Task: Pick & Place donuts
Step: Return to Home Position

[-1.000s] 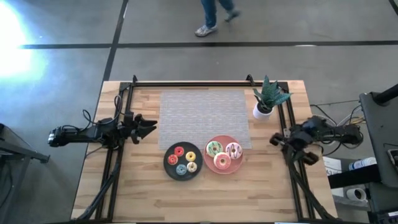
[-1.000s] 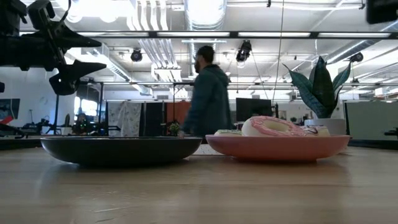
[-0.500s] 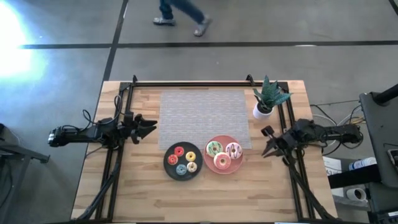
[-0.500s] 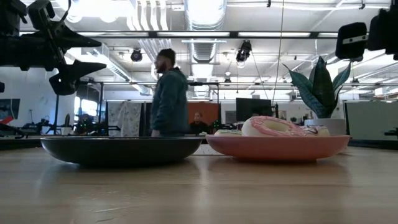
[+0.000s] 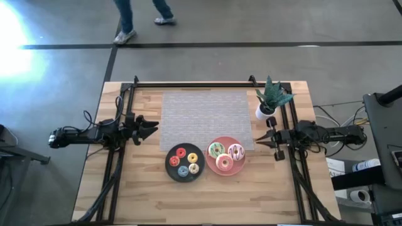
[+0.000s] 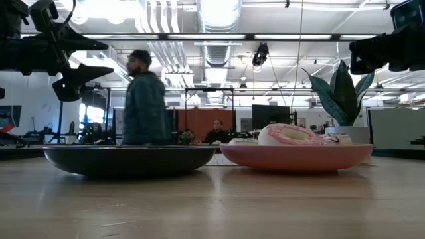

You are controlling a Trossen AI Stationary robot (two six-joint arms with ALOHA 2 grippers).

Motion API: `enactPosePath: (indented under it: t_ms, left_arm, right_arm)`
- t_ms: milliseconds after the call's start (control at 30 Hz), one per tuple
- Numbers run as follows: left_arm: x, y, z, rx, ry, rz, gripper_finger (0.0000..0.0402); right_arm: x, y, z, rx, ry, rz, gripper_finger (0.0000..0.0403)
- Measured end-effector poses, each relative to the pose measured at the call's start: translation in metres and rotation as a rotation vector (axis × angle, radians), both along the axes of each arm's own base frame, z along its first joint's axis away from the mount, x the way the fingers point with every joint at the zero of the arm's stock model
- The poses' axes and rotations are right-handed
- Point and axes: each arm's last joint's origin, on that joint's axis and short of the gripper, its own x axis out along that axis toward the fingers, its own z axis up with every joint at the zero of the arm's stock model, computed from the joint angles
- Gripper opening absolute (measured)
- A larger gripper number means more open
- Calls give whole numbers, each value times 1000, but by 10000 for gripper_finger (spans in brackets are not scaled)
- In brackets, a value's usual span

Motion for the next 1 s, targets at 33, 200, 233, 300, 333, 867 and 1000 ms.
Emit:
enactPosePath:
  t_ms: [33, 200, 233, 300, 333, 867, 1000]
  left_arm:
    - [0, 0, 0, 0, 0, 0, 204]
    - [0, 0, 0, 0, -1, 0, 204]
    - [0, 0, 0, 0, -1, 0, 204]
    - [0, 0, 0, 0, -1, 0, 204]
    - [0, 0, 0, 0, -1, 0, 204]
    - [0, 0, 0, 0, -1, 0, 204]
    - [0, 0, 0, 0, -1, 0, 204]
  right_arm:
    - [0, 0, 0, 4, 2, -8, 34]
    - [0, 0, 0, 3, 2, -10, 34]
    - [0, 0, 0, 3, 2, -10, 34]
    - [0, 0, 0, 3, 2, -10, 34]
    - [0, 0, 0, 3, 2, -10, 34]
    - [0, 0, 0, 3, 1, -9, 34]
    - [0, 0, 0, 3, 3, -9, 34]
